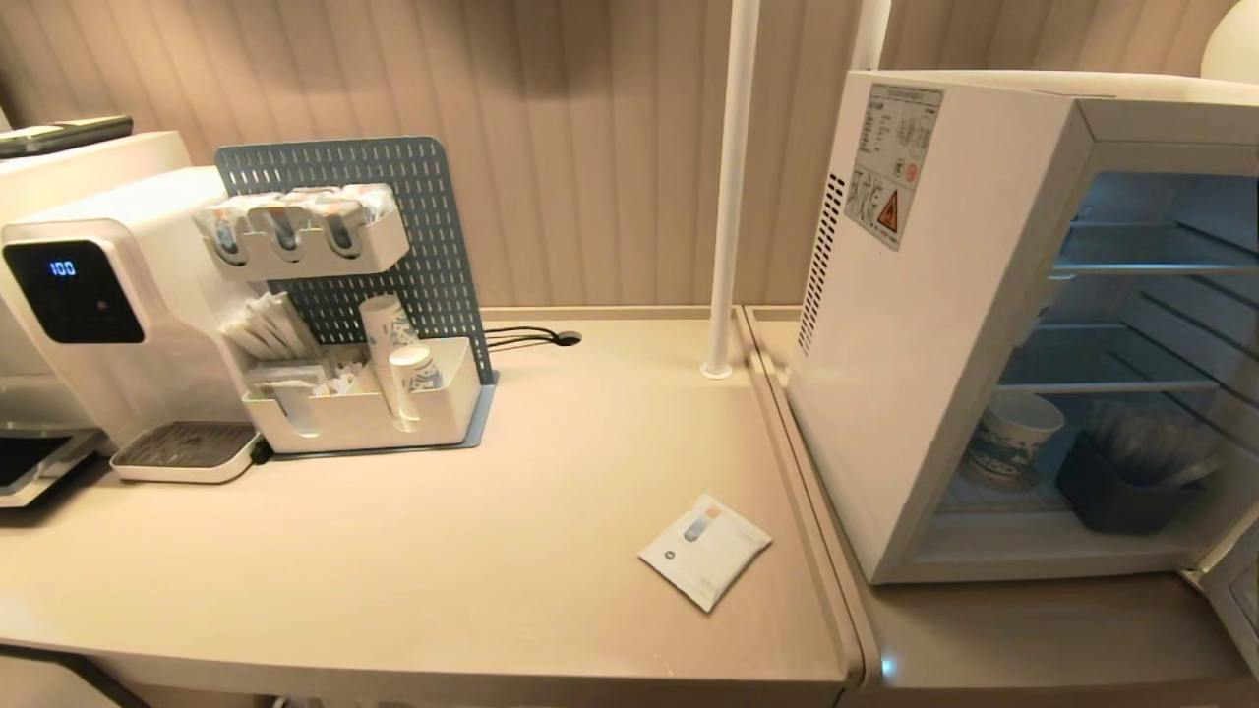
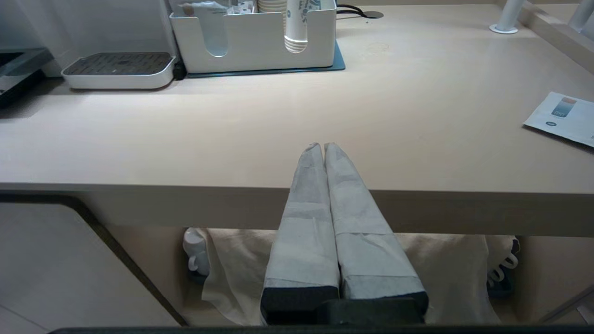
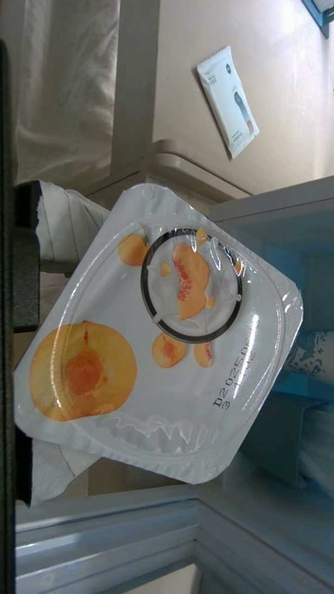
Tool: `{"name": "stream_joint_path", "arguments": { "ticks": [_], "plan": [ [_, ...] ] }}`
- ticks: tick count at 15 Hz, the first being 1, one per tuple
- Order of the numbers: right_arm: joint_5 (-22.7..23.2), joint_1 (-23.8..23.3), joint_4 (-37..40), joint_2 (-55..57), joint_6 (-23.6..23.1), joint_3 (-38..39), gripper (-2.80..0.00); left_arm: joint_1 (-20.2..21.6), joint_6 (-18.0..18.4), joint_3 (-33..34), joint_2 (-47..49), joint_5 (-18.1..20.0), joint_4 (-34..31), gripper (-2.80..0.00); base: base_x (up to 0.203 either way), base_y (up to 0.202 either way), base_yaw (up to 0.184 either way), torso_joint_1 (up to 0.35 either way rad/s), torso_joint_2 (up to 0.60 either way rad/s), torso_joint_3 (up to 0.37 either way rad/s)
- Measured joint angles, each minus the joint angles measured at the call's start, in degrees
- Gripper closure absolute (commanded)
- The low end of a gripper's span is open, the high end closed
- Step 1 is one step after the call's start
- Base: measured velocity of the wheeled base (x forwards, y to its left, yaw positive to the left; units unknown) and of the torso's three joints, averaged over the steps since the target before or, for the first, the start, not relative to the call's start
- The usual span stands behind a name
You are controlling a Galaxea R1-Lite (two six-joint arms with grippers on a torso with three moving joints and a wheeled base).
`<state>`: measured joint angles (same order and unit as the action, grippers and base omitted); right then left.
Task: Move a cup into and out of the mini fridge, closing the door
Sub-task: Put the yoghurt in the freezer
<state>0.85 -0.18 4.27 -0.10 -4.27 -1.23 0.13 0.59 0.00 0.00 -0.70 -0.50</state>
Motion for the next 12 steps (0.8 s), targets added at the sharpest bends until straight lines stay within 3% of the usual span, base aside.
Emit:
{"name": "stream_joint_path", "arguments": {
  "ticks": [12],
  "plan": [
    [-0.09,0.02,0.00,0.02,0.09,0.00,0.00,0.02,-0.49,0.00,0.00,0.02,0.08,0.00,0.000,0.000,0.000,0.000,0.00,0.000]
  ]
}}
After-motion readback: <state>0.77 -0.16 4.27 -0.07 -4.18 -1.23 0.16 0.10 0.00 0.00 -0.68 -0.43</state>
